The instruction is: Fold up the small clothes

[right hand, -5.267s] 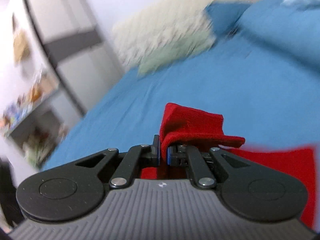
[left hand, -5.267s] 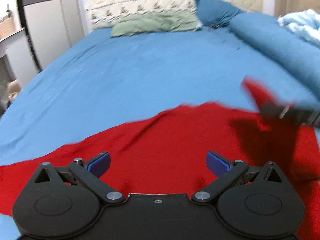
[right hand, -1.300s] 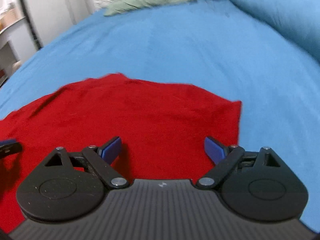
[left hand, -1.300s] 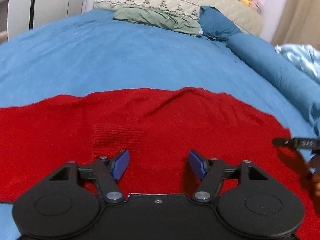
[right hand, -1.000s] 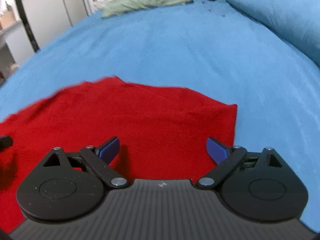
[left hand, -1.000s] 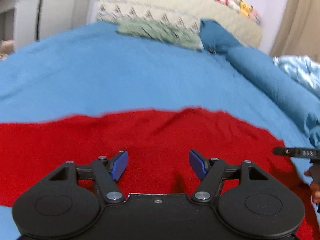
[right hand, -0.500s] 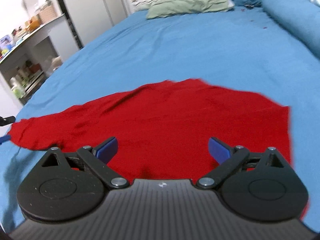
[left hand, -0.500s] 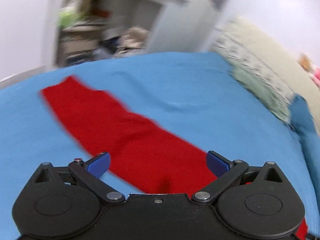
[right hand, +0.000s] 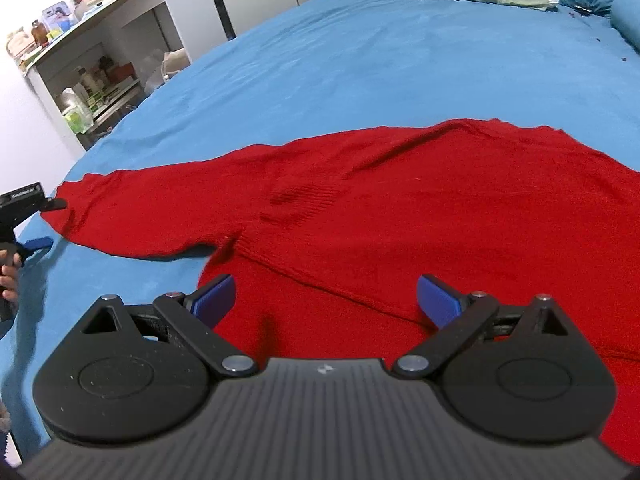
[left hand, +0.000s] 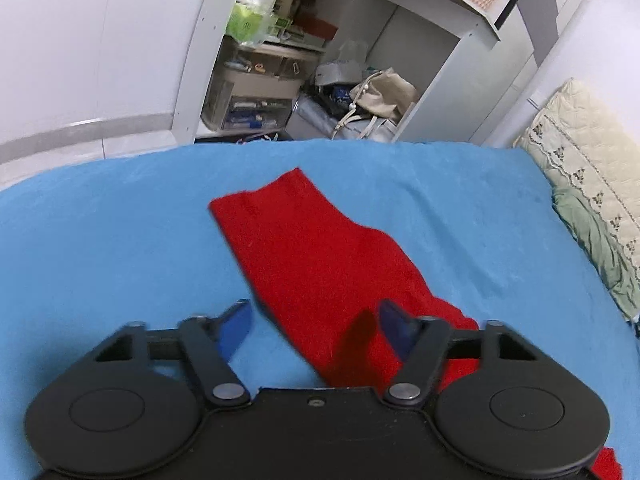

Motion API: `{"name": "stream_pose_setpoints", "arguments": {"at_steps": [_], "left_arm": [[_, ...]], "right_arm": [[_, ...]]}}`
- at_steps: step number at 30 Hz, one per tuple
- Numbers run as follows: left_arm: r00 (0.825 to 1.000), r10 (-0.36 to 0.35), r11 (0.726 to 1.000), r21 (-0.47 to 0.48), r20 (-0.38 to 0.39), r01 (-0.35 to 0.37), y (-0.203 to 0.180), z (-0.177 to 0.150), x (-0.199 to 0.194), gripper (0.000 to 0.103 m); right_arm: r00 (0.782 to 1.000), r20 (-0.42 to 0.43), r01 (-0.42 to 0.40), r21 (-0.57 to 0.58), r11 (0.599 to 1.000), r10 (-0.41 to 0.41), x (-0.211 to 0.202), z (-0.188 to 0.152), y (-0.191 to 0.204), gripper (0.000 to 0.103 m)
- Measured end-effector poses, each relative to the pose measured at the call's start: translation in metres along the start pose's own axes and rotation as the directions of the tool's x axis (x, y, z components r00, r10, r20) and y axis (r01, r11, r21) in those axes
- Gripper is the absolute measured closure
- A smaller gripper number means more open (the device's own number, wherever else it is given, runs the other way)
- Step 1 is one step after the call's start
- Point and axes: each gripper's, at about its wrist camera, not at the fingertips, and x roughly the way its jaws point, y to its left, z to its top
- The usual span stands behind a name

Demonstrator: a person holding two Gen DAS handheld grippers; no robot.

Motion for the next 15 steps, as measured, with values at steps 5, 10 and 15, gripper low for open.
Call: {"name": "stream_pose_setpoints", "arguments": {"at_steps": [5, 10, 15], "left_arm": [[1.000, -0.017, 0.999, -0.041, -0.006, 0.017, -0.001, 0.001, 0.013, 0.099], [0.999, -0.041, 0.999, 0.021, 0.032, 0.041, -0.020, 0.002, -0.002, 0.099], [0.986, -0.123, 0.979, 0.178, 0.109, 0.103, -0.076, -0.004, -0.039, 0.099]], "right_arm": [[1.000, 0.019, 0.000, 0.000, 1.000, 0.000, 0.000, -0.003, 0.005, 0.000], [0.999, 0.033, 0.006, 0.016, 1.000, -0.007, -0.004, -0.003, 0.001, 0.000], [0.997, 0.076, 0.011, 0.051, 0.999, -0.014, -0.027, -0.001, -0.014, 0.000]]}}
